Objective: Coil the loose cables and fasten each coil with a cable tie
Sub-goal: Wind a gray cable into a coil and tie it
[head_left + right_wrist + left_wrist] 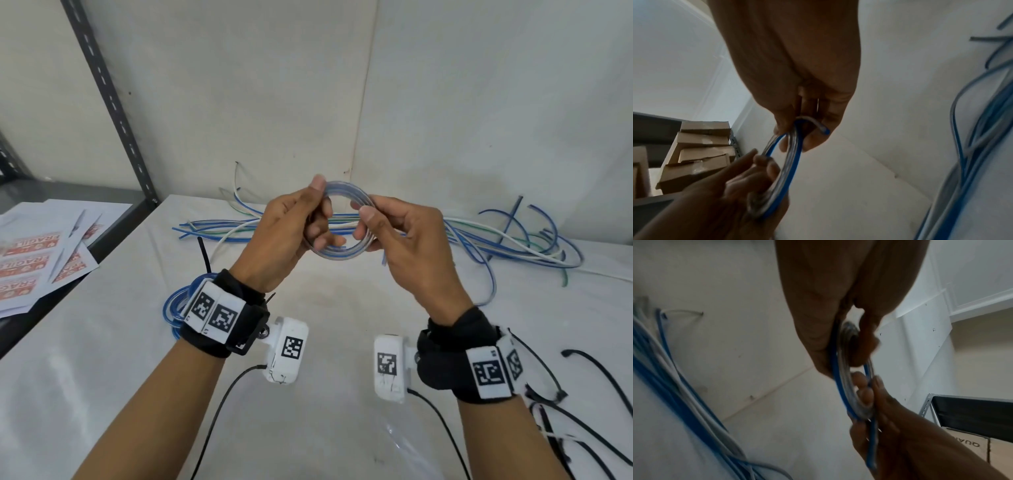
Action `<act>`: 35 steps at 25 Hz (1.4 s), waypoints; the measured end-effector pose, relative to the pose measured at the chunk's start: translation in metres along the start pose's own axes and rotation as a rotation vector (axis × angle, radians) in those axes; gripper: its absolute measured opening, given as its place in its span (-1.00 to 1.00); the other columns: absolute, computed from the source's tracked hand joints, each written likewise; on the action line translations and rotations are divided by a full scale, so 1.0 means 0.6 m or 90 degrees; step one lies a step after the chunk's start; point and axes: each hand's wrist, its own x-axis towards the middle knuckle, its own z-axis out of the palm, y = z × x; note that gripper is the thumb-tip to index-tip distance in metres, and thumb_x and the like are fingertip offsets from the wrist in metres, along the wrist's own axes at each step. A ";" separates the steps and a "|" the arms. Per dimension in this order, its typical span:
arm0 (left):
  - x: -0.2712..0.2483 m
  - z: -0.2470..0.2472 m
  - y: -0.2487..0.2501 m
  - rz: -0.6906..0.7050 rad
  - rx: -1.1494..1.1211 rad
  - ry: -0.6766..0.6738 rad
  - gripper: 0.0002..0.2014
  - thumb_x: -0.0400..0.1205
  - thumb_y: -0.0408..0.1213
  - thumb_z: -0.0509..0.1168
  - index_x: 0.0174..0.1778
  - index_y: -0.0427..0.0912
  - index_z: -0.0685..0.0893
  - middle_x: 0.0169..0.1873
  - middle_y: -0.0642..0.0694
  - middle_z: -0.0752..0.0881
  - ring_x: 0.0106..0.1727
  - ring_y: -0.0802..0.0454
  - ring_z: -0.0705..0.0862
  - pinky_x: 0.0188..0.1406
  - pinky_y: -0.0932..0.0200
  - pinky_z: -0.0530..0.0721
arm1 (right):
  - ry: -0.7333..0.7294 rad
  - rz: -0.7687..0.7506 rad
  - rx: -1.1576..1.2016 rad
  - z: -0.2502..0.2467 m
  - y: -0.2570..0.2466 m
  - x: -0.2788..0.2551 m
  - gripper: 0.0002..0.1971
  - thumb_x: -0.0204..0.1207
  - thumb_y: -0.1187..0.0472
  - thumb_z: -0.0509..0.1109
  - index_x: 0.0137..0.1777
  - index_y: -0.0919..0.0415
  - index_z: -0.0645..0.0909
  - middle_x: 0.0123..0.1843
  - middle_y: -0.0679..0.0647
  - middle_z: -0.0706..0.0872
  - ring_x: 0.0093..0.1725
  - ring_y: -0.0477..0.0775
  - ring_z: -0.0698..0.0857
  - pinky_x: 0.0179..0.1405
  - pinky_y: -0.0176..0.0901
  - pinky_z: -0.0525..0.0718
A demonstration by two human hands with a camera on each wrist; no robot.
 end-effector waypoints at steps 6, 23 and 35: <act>-0.013 -0.013 -0.001 -0.078 0.270 -0.141 -0.57 0.84 -0.05 0.09 -0.27 -0.25 0.48 -0.51 0.01 0.28 -0.53 0.07 0.33 -0.20 -0.02 0.75 | -0.190 0.009 -0.162 -0.029 0.004 -0.004 -0.81 0.73 0.14 0.37 0.11 0.10 0.83 -0.25 -0.05 0.81 -0.20 0.19 0.73 -0.20 0.28 0.74; 0.005 0.003 0.008 0.012 -0.102 0.090 -0.55 0.86 0.00 0.01 -0.28 -0.17 0.44 -0.52 -0.01 0.11 -0.58 0.11 0.23 -0.37 0.19 0.61 | 0.134 0.027 0.251 0.042 -0.001 -0.003 -0.86 0.60 0.41 0.49 0.02 0.21 0.62 -0.05 0.20 0.89 -0.14 0.18 0.88 -0.13 -0.01 0.81; -0.007 -0.005 0.005 0.023 0.166 -0.060 -0.65 0.86 -0.19 0.07 -0.23 -0.25 0.41 -0.49 0.07 0.18 -0.49 0.06 0.15 -0.32 0.12 0.57 | 0.042 -0.005 0.136 0.008 0.007 0.002 -0.80 0.57 0.36 0.54 0.12 0.11 0.76 -0.02 0.16 0.88 -0.18 0.21 0.86 0.00 0.09 0.82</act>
